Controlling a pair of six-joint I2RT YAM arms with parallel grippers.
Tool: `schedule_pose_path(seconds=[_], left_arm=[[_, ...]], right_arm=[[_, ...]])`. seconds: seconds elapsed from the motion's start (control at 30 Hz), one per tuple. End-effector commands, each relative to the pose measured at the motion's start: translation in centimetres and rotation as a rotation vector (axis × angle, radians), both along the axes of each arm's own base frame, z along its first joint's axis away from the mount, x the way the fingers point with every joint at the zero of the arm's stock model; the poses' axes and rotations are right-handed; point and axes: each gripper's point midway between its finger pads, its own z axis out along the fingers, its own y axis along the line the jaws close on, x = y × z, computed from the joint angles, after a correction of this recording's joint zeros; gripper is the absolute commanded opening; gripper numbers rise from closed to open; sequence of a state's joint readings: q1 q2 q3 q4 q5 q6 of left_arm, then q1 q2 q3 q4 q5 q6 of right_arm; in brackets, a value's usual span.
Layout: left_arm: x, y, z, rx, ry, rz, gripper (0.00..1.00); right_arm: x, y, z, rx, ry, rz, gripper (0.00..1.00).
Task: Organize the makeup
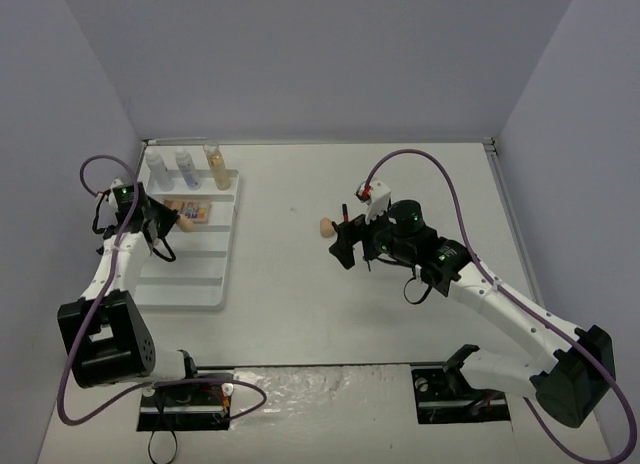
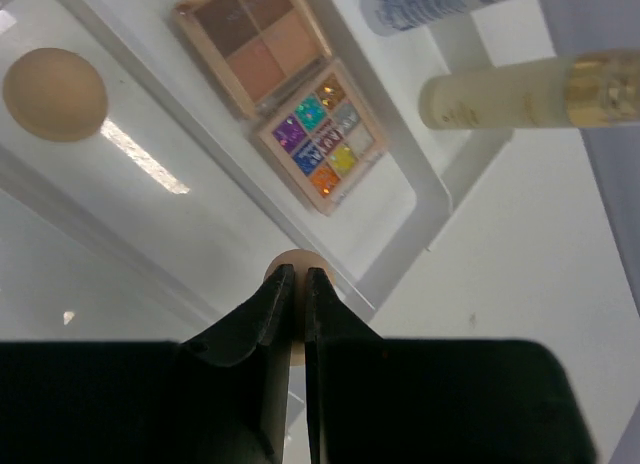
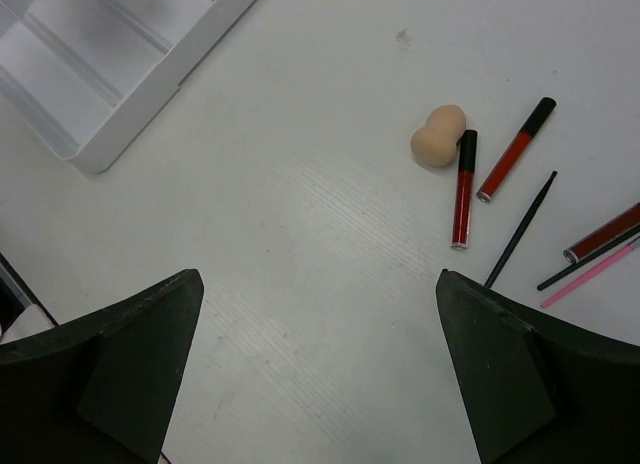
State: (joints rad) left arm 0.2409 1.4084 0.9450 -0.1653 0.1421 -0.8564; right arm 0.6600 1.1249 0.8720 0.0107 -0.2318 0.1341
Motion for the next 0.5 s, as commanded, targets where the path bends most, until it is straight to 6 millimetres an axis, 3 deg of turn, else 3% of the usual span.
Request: schedule_pose_path(seconds=[0.0,0.2,0.47], left_arm=[[3.3,3.5,1.4,0.008,-0.089,0.096,0.00],[4.4,5.3,-0.6,0.012,-0.048,0.135,0.03],[3.9,6.1,-2.2,-0.001,0.019,0.197,0.26]], right_arm=[[1.0,-1.1,1.2,-0.001,-0.059,-0.052,1.00],[1.1,-1.3,0.9,-0.017,-0.053,-0.062,1.00],[1.5,-1.6,0.2,-0.039,-0.037,-0.083,1.00]])
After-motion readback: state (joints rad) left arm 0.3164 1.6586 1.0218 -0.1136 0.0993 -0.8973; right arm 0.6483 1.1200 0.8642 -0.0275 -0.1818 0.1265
